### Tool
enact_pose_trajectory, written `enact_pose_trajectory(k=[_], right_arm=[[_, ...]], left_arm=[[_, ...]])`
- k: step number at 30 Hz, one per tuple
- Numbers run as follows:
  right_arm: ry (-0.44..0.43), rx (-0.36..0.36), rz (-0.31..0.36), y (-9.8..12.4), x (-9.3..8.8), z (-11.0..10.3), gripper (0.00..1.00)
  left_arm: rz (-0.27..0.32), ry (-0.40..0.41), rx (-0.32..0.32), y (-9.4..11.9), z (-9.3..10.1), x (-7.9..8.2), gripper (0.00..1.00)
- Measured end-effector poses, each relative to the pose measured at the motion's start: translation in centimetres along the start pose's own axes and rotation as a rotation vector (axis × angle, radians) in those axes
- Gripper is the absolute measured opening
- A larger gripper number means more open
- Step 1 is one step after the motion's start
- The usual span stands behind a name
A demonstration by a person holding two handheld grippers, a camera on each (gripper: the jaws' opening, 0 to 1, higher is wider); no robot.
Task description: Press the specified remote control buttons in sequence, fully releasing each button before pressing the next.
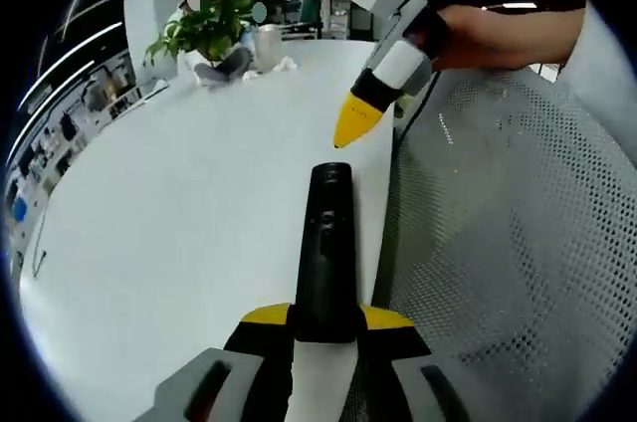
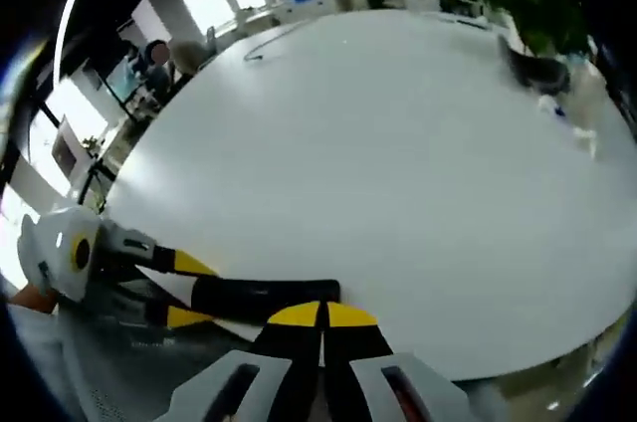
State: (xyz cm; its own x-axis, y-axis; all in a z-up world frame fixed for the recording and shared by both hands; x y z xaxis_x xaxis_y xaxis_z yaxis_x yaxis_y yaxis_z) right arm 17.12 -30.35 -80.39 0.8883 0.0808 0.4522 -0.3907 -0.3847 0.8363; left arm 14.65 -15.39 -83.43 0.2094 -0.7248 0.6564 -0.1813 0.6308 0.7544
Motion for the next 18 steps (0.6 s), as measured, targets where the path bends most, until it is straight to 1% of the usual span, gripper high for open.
enact_pose_trajectory(k=[2,6,8,9,13,18], right_arm=[[-0.002,-0.003,-0.003,-0.3,0.0,0.2,0.00],[0.003,0.000,-0.003,-1.0,0.2,0.3,0.00],[-0.009,0.016,-0.013,-1.3,0.1,0.1,0.00],[-0.011,0.015,-0.028,-1.4,-0.1,0.1,0.00],[0.016,-0.005,-0.047,-1.5,-0.4,0.0,0.00],[0.041,-0.014,-0.048,-1.5,-0.3,0.1,0.00]], left_arm=[[-0.015,-0.023,-0.011,-0.1,0.1,0.2,0.24],[-0.008,-0.034,-0.020,-0.1,0.1,0.3,0.24],[-0.011,-0.038,-0.021,-0.1,0.1,0.3,0.24],[-0.013,-0.042,-0.023,-0.1,0.1,0.3,0.24],[-0.015,-0.042,-0.022,-0.2,0.1,0.4,0.24],[-0.008,-0.034,-0.019,-0.2,0.0,0.5,0.24]])
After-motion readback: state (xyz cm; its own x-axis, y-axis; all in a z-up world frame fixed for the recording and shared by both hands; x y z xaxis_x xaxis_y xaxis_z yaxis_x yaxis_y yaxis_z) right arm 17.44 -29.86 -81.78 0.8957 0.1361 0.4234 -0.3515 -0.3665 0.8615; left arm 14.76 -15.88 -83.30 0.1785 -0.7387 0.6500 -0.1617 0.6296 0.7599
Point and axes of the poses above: the point that each gripper's makers call its tool centre point, and the gripper's own axes: y roughly backward along the fingers, z roughly to its right, x roughly out of its top, the point moved 4 cm from there along y, roughly backward along the fingers, and after that the axes turned 1 degree about -y, right-handed, at the moved point
